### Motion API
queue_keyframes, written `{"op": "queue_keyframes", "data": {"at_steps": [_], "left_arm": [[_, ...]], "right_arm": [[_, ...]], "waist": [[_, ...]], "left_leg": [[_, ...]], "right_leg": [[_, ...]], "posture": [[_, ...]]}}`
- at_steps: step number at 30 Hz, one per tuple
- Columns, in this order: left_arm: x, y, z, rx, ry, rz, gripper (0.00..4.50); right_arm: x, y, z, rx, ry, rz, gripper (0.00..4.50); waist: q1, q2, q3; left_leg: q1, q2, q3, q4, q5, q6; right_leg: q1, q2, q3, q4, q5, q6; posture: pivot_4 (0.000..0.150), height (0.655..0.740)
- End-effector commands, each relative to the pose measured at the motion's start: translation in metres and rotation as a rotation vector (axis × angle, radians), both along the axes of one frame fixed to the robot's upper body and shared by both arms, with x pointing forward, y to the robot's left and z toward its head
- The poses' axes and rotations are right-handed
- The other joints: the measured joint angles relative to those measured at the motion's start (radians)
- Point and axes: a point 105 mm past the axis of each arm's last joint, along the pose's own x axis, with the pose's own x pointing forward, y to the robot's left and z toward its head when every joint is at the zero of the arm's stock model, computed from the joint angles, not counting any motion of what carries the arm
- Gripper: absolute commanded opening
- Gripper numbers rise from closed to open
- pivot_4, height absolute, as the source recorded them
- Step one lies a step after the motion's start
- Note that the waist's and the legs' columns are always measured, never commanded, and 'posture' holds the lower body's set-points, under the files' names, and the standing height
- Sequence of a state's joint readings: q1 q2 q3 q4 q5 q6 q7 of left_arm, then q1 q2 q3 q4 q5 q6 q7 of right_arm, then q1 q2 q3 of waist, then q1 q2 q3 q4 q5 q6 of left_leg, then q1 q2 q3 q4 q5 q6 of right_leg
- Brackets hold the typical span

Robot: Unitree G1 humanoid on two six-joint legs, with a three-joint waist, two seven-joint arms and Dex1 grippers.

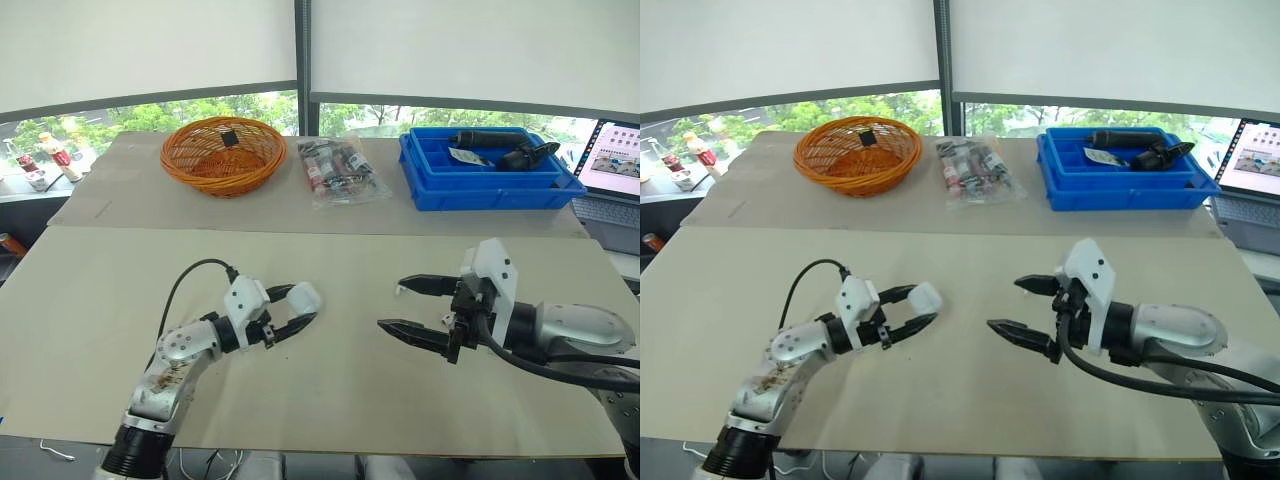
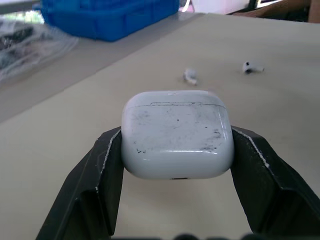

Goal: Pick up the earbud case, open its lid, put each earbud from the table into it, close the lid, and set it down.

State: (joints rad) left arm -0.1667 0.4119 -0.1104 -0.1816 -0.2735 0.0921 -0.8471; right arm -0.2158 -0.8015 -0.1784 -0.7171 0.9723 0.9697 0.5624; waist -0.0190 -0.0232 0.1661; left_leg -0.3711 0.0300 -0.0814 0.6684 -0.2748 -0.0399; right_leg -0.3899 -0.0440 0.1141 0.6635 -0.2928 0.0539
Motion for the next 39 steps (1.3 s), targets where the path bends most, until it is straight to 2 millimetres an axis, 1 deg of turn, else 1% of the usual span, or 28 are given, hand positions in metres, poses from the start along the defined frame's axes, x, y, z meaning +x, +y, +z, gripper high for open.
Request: {"op": "queue_keyframes", "data": {"at_steps": [1, 4, 6, 11, 14, 24, 27, 30, 35, 36, 39], "left_arm": [[-0.003, -0.014, 0.017, -0.027, -0.128, -0.061, 2.56], [-0.01, -0.021, 0.015, -0.024, -0.189, -0.121, 2.56], [-0.009, -0.024, 0.017, -0.03, -0.216, -0.136, 2.56], [-0.004, -0.032, 0.029, -0.031, -0.315, -0.173, 2.56], [-0.005, -0.035, 0.033, -0.019, -0.356, -0.205, 2.56], [-0.01, -0.041, 0.037, -0.007, -0.411, -0.247, 2.56], [-0.013, -0.042, 0.038, -0.004, -0.424, -0.254, 2.56], [-0.014, -0.043, 0.039, -0.002, -0.434, -0.261, 2.56], [-0.01, -0.042, 0.041, -0.018, -0.44, -0.227, 2.56], [-0.01, -0.043, 0.041, -0.013, -0.445, -0.23, 2.56], [-0.01, -0.044, 0.042, -0.019, -0.45, -0.232, 2.56]], "right_arm": [[0.0, 0.014, 0.003, 0.043, 0.039, 0.013, 4.5], [0.006, 0.019, 0.002, 0.074, 0.095, -0.004, 4.5], [0.005, 0.022, 0.001, 0.087, 0.136, 0.008, 4.5], [0.009, 0.028, -0.004, 0.137, 0.248, 0.007, 4.5], [0.012, 0.032, -0.006, 0.162, 0.303, 0.003, 4.5], [0.019, 0.039, -0.007, 0.214, 0.374, -0.003, 4.5], [0.022, 0.038, -0.01, 0.205, 0.386, -0.015, 3.66], [0.022, 0.037, -0.011, 0.198, 0.387, -0.015, 2.64], [0.022, 0.038, -0.01, 0.199, 0.393, -0.008, 0.92], [0.022, 0.038, -0.01, 0.199, 0.394, -0.006, 0.81], [0.021, 0.039, -0.009, 0.203, 0.399, 0.002, 0.81]], "waist": [[0.001, 0.0, 0.0], [0.0, 0.0, 0.0], [0.001, 0.0, 0.0], [0.005, 0.0, 0.0], [0.002, 0.0, 0.0], [-0.002, 0.0, 0.0], [-0.002, 0.0, 0.0], [-0.001, 0.0, 0.0], [-0.003, 0.0, 0.0], [-0.002, 0.0, 0.0], [-0.002, 0.0, 0.0]], "left_leg": [[0.0, 0.0, 0.0, 0.0, 0.0, 0.0], [0.0, 0.0, 0.0, 0.0, 0.0, 0.0], [0.0, 0.0, 0.0, 0.0, 0.0, 0.0], [-0.001, 0.0, -0.001, 0.001, 0.0, 0.0], [-0.001, 0.0, -0.001, 0.001, 0.0, 0.0], [-0.002, 0.0, -0.001, 0.001, 0.0, 0.0], [-0.002, 0.0, -0.001, 0.001, 0.0, 0.0], [-0.002, 0.0, -0.001, 0.001, 0.0, 0.0], [-0.002, 0.0, -0.001, 0.001, 0.0, 0.001], [-0.002, 0.0, -0.001, 0.001, 0.0, 0.001], [-0.002, 0.0, -0.001, 0.001, 0.0, 0.0]], "right_leg": [[0.0, 0.0, 0.0, 0.0, 0.0, 0.0], [0.0, 0.0, 0.0, 0.0, 0.0, 0.0], [0.0, 0.0, 0.0, -0.001, 0.0, 0.0], [0.0, 0.0, -0.001, 0.0, 0.0, 0.0], [0.0, 0.0, -0.001, -0.001, 0.0, 0.0], [-0.001, 0.0, -0.001, 0.0, 0.0, 0.0], [-0.001, 0.0, -0.001, -0.001, 0.0, 0.0], [-0.001, 0.001, -0.001, -0.001, 0.0, 0.0], [-0.001, 0.001, -0.001, -0.001, 0.0, 0.0], [-0.001, 0.001, -0.001, -0.001, 0.0, 0.0], [-0.001, 0.001, -0.001, -0.001, 0.0, 0.0]], "posture": [[0.15, 0.7136], [0.15, 0.7136], [0.15, 0.7136], [0.15, 0.7136], [0.15, 0.7136], [0.15, 0.7136], [0.15, 0.7136], [0.15, 0.7136], [0.15, 0.7136], [0.15, 0.7136], [0.15, 0.7136]]}}
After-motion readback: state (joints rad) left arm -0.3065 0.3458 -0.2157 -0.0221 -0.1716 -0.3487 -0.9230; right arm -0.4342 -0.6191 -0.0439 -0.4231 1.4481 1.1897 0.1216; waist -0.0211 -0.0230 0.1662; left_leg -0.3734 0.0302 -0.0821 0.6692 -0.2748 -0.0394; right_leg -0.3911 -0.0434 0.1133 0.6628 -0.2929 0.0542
